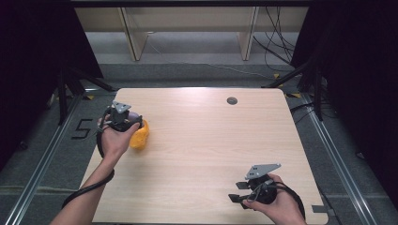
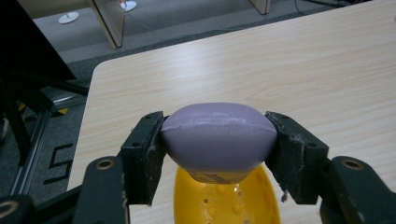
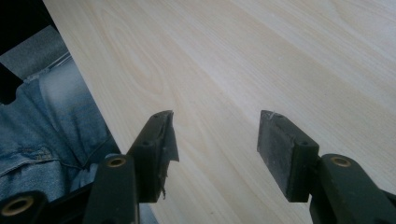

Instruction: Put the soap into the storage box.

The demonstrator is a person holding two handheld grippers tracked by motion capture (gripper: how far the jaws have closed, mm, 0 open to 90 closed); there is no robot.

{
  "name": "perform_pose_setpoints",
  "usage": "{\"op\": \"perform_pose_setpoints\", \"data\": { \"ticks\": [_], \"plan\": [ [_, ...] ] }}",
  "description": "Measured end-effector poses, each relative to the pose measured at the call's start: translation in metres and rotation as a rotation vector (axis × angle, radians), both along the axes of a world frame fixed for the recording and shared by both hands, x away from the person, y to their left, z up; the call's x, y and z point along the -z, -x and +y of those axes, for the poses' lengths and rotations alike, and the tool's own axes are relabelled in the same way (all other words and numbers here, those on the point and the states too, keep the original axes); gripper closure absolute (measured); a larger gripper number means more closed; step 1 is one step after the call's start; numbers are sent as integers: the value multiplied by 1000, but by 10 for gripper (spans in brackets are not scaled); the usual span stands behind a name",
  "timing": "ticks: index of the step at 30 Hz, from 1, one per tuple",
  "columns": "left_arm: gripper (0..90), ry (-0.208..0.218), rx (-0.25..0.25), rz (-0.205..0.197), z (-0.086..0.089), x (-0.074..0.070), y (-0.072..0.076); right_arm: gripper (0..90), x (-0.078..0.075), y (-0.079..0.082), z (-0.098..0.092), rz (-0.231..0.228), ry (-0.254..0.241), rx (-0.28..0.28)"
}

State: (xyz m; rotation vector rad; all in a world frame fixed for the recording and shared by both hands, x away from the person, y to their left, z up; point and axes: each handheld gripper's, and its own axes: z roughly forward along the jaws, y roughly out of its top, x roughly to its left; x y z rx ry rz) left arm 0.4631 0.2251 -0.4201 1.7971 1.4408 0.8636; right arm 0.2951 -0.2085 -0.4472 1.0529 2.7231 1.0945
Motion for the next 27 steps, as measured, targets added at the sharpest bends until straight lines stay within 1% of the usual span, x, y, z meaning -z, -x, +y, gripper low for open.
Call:
{"op": "perform_pose_setpoints", "data": {
  "ticks": [1, 3, 5, 7, 8, 9, 10, 11, 12, 14, 16, 17, 18, 20, 21, 22, 23, 24, 26, 27],
  "plan": [
    [396, 0, -4, 2, 0, 2, -2, 460, 0, 0, 0, -1, 2, 0],
    [396, -13, -8, 8, 0, 5, -4, 459, 1, 0, 0, -1, 0, -2],
    [396, -5, -8, 7, -2, 7, -5, 459, 1, 1, 0, 1, -2, -4],
    [396, -12, -10, 9, -3, 8, -6, 459, 2, 0, 0, 3, -4, -4],
    [396, -16, -13, 10, -3, 8, -7, 459, 2, 1, 1, 13, -6, 4],
    [396, -17, -16, 9, -3, 9, -7, 459, 2, 0, 1, 2, -2, -5],
    [396, -19, -18, 10, -3, 10, -8, 459, 2, 0, 1, 8, -3, -10],
    [396, -19, -19, 10, -3, 11, -8, 459, 3, 0, 2, -5, -15, -16],
    [396, -12, -20, 6, -4, 13, -9, 459, 2, 1, 2, 4, -15, -7],
    [396, -14, -18, 9, -4, 15, -9, 459, 2, 1, 2, 13, -5, -13],
    [396, -12, -22, 3, -4, 17, -9, 459, 2, 1, 3, 12, -4, -15],
    [395, -13, -24, 8, -4, 18, -9, 459, 2, 2, 3, 25, -8, -7],
    [396, -15, -24, 0, -5, 19, -9, 459, 3, 1, 3, 20, -4, -16],
    [396, -28, -25, 1, -5, 21, -9, 458, 3, 2, 4, 22, -7, -16],
    [396, -22, -24, -5, -5, 22, -9, 458, 3, 1, 4, 20, -8, -19],
    [396, -20, -23, -7, -5, 22, -9, 458, 3, 2, 4, 25, -6, -18],
    [395, -25, -23, -8, -5, 23, -8, 457, 3, 3, 5, 45, -9, -12],
    [395, -20, -21, -15, -6, 24, -8, 457, 3, 2, 5, 31, -3, -27],
    [395, -16, -15, -21, -7, 27, -7, 457, 4, 2, 6, 26, -13, -24],
    [395, -14, -15, -23, -7, 28, -7, 457, 3, 4, 7, 48, -10, -28]
  ]
}}
